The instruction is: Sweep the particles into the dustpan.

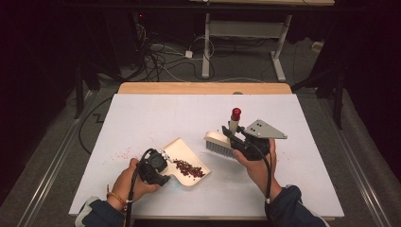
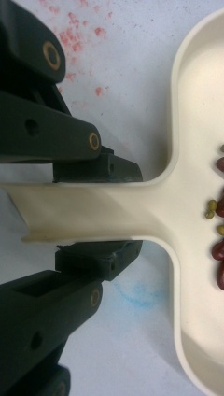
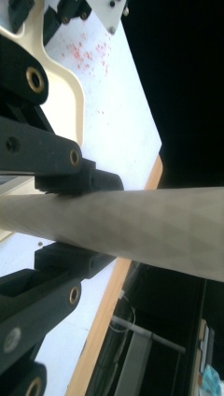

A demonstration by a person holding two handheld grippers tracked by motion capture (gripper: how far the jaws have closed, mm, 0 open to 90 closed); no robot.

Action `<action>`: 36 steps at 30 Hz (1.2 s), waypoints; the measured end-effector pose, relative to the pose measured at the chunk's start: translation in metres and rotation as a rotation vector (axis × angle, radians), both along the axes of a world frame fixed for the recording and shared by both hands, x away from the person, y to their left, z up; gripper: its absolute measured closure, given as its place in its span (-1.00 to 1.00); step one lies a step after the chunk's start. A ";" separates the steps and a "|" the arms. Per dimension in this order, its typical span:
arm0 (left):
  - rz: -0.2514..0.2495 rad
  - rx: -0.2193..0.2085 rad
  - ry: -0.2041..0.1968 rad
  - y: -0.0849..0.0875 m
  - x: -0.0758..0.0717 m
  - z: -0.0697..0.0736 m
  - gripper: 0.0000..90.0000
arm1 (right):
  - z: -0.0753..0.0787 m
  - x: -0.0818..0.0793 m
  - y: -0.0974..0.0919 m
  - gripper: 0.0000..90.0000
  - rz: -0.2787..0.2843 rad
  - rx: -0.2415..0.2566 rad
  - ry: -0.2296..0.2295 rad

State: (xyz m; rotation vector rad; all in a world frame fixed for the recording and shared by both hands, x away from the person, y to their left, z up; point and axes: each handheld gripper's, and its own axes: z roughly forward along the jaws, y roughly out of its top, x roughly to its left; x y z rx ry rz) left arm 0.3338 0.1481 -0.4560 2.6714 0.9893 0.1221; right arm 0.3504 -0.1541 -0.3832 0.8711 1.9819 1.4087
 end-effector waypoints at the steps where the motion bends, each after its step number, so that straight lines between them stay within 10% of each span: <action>1: 0.001 -0.002 0.000 0.000 0.000 0.000 0.41 | 0.000 0.000 0.000 0.55 0.008 -0.004 0.003; 18: 0.014 -0.024 0.000 0.003 0.002 -0.001 0.41 | -0.011 -0.021 0.037 0.55 0.180 -0.031 0.070; 36: 0.029 -0.039 -0.002 0.004 0.001 -0.002 0.41 | 0.013 -0.023 0.020 0.55 0.149 0.012 0.012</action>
